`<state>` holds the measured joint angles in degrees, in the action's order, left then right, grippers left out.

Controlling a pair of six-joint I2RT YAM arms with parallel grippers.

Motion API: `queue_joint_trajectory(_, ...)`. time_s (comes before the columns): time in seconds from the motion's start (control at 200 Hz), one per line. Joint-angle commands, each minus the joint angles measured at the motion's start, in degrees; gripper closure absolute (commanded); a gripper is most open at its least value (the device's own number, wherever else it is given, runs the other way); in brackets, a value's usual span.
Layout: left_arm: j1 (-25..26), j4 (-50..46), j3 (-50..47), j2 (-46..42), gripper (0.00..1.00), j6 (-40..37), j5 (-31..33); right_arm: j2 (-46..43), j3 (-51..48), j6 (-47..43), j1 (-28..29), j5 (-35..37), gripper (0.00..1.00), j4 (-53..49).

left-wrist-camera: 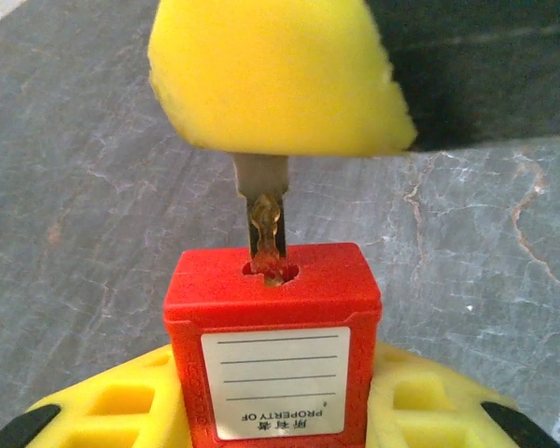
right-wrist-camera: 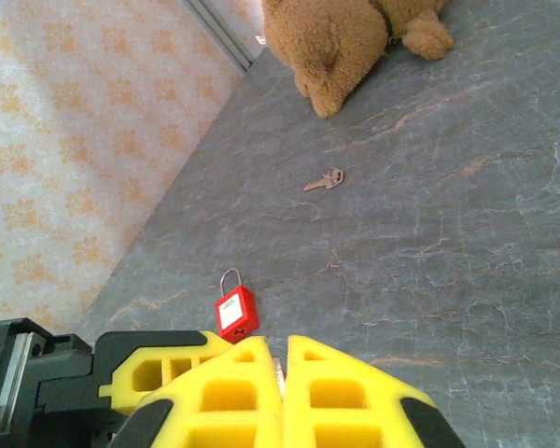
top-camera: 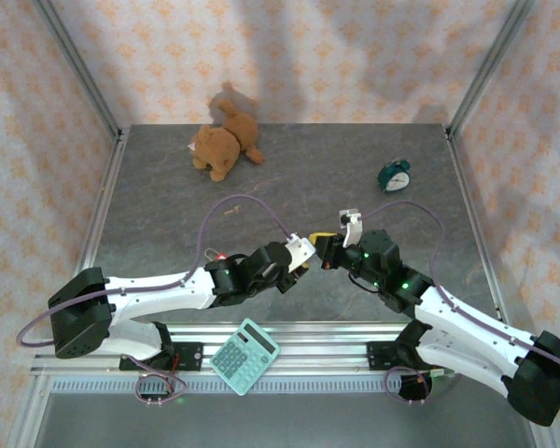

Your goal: Unlock with the key

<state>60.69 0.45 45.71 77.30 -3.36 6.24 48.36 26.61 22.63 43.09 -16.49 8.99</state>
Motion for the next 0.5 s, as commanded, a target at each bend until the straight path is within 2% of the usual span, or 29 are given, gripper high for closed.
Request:
queue_joint_trajectory(0.0,-2.2,11.7,4.8,-1.1,0.76,3.0,1.1,0.0,-2.9,-1.1,2.0,-6.8,0.98,-6.8)
queue_joint_trajectory(0.495,-2.2,11.1,5.5,-0.1,0.78,1.0,0.5,3.8,-0.1,-1.2,2.0,-7.8,1.0,-9.7)
